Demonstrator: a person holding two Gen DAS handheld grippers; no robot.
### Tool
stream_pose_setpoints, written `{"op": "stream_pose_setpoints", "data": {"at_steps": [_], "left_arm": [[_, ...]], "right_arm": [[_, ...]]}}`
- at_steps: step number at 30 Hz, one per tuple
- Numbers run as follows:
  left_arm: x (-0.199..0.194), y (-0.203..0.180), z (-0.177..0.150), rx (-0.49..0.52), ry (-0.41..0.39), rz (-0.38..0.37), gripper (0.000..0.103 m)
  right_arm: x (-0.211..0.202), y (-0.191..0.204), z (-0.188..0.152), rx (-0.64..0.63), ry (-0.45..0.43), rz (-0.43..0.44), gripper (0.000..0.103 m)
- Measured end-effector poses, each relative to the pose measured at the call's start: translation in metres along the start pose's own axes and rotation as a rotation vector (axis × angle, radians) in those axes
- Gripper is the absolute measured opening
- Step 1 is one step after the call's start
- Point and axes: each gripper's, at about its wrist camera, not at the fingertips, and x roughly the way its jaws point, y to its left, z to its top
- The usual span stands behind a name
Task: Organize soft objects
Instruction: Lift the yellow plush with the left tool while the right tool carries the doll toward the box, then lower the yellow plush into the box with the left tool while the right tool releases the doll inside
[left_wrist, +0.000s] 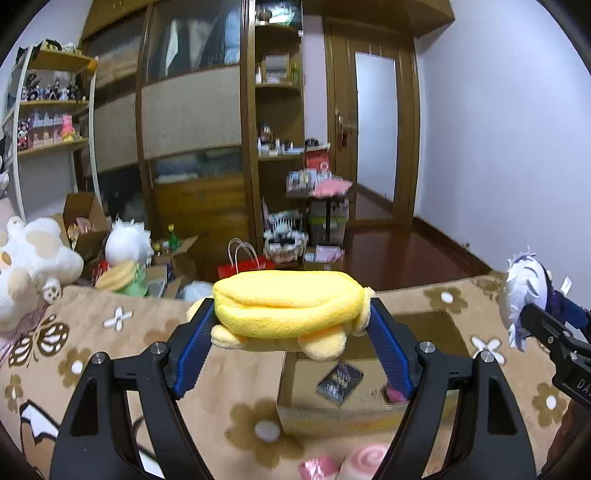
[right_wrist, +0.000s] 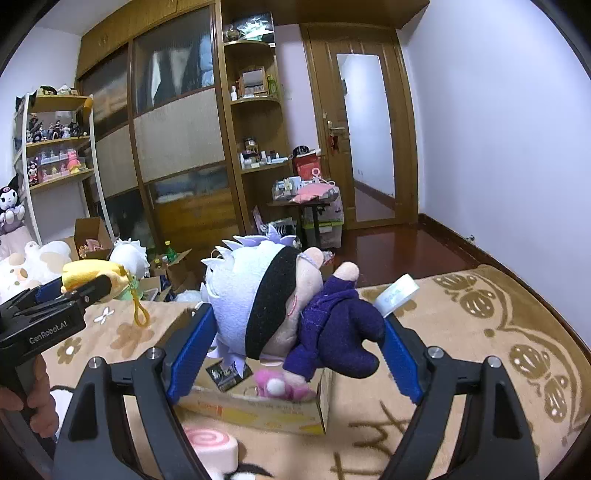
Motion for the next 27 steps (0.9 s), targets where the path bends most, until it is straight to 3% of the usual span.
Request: {"op": "stream_pose_setpoints", "data": {"at_steps": [8, 27], "left_arm": [[0.026, -0.001, 0.002, 0.015, -0.048, 0.002, 0.079], [0.072, -0.014, -0.024, 0.069, 0.06, -0.112, 0.08]], "right_arm": [[0.02, -0.003, 0.003, -0.045, -0.024, -0.008, 0.09], [0.074, 0.003, -0.013, -0.008, 0.072, 0.088, 0.09]]}}
